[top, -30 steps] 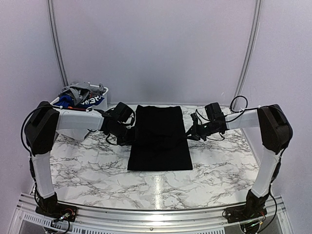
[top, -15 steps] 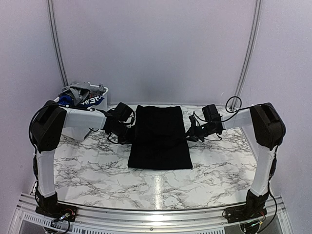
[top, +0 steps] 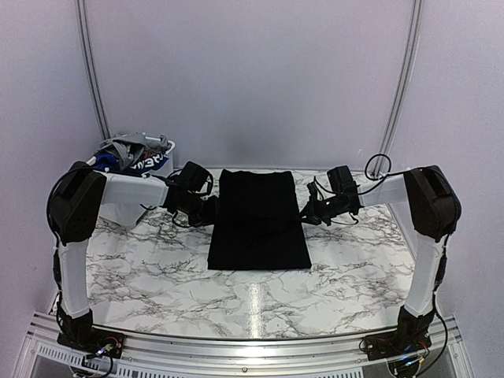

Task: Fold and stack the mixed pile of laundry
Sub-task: Fold the rectangle-folded T-shirt at the center of the board.

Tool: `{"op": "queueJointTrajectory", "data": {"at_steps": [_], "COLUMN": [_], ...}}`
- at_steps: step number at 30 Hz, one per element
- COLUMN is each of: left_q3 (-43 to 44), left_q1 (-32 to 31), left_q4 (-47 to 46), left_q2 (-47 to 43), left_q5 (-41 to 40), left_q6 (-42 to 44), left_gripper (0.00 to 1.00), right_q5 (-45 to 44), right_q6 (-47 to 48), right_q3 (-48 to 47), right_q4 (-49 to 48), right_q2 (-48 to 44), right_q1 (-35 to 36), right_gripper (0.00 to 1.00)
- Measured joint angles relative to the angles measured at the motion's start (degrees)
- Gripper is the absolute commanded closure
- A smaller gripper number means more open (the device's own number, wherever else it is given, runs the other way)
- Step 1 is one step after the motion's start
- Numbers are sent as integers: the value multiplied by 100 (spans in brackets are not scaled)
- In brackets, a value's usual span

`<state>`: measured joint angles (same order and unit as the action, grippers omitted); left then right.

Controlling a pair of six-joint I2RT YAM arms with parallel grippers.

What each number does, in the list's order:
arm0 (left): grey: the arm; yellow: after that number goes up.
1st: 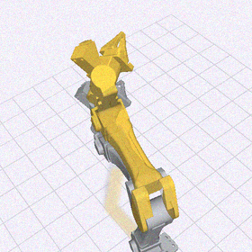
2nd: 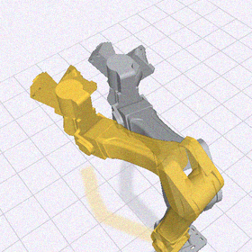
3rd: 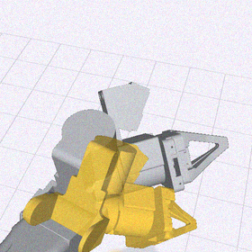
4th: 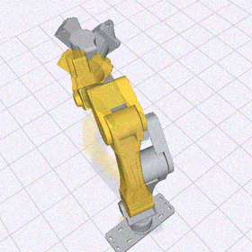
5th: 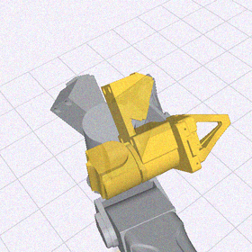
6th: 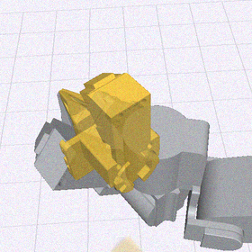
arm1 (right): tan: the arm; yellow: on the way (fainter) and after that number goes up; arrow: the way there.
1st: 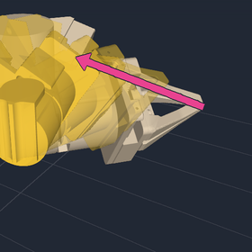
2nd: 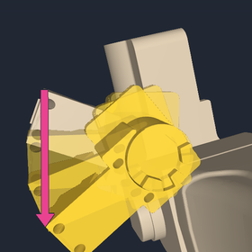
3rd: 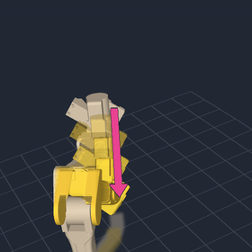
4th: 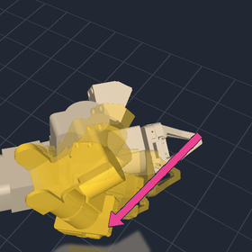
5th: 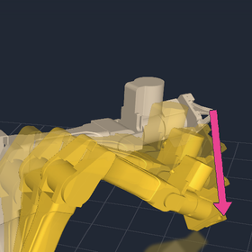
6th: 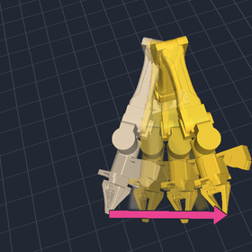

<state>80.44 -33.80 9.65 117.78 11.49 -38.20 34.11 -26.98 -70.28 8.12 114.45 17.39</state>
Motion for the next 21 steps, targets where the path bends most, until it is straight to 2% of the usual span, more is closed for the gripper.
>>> {"op": "queueJointTrajectory", "data": {"at_steps": [1, 2, 4, 6, 9, 13, 21], "left_q3": [0, 0, -2, -42, -160, -297, 175], "left_q1": [15, 26, 37, 52, 85, 116, 70], "left_q4": [-31, -50, -79, -138, -175, -125, 162], "left_q2": [0, 2, 2, -4, -63, -354, -605], "left_q5": [0, 2, 4, -4, -31, -61, 339], "left_q6": [-11, -15, -31, -28, 151, 531, 1746], "left_gripper": [85, 80, 64, 49, 28, 18, 13], "right_q5": [0, 2, 13, 28, 4, -105, 72], "right_q6": [0, 0, 0, 15, 85, 332, 568], "right_q3": [0, 0, 0, 0, -20, -57, 63], "right_q4": [-4, -11, -13, -13, 70, 424, 632], "right_q2": [0, 0, 0, 0, -33, -407, -1300], "right_q1": [0, 0, 0, -2, -2, -11, 11], "right_gripper": [98, 93, 83, 68, 56, 54, 57]}}
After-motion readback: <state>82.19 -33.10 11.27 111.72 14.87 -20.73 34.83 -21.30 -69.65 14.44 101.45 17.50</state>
